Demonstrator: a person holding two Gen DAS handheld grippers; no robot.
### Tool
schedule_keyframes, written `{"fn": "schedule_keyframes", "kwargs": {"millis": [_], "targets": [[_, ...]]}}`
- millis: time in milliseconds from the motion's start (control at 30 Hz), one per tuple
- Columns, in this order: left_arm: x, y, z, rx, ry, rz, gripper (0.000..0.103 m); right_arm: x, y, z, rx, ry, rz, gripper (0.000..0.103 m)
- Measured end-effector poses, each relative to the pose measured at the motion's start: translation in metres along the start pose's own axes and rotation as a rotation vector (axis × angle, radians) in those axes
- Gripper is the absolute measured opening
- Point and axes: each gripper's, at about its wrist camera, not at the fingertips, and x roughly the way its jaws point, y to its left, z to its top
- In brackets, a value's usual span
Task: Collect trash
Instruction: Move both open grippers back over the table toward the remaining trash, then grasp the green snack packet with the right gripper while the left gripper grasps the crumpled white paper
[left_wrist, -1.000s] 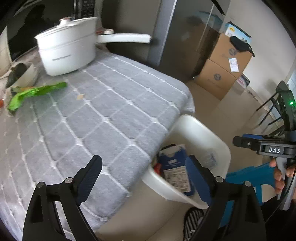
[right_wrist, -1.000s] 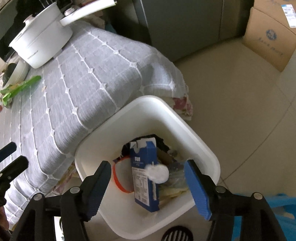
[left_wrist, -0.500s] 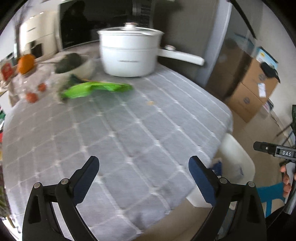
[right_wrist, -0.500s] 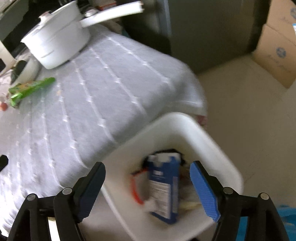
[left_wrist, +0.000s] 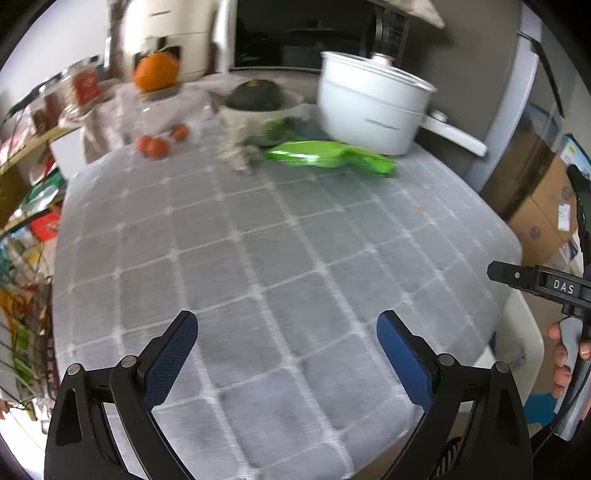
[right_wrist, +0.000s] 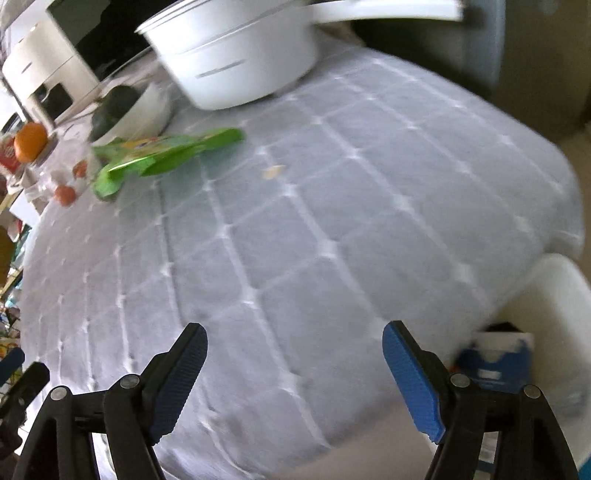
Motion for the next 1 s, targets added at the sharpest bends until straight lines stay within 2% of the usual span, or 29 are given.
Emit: {"fn": "schedule_keyframes", "kwargs": {"millis": [167,333,400,600,800,900,933,1000], "targets": [[0.001,0.035,-0.005,-0.037,0.012,0.058,0.099,0.021,0.032,0.006,-0.043,0.001,0.005,0.082],[0.005,0.056,0.003,-0.045,0.017,0.093,0.099,0.035,0.053,0.026,-0.056,-0.015,0.065,0.082],[0.008,0.060,0.008,-0.042,0.022,0.098,0.099,0.039,0.058,0.041,-0.033,-0.031,0.122,0.082],[0.027,0.070,0.046,-0.039,0.035,0.093,0.099,0.052,0.060,0.083,0.076,-0.070,0.275,0.082],[0.056,0.073,0.088,-0.057,0.017,0.080,0.099,0.091,0.057,0.111,0.186,-0.020,0.336,0.080],[0.072,0.072,0.102,-0.060,0.008,0.078,0.099,0.120,0.054,0.116,0.250,0.040,0.395,0.073],[0.080,0.073,0.109,-0.061,0.004,0.081,0.099,0.126,0.052,0.116,0.276,0.055,0.424,0.064],[0.090,0.072,0.117,-0.069,-0.007,0.086,0.098,0.141,0.047,0.115,0.353,0.107,0.517,0.037]]}}
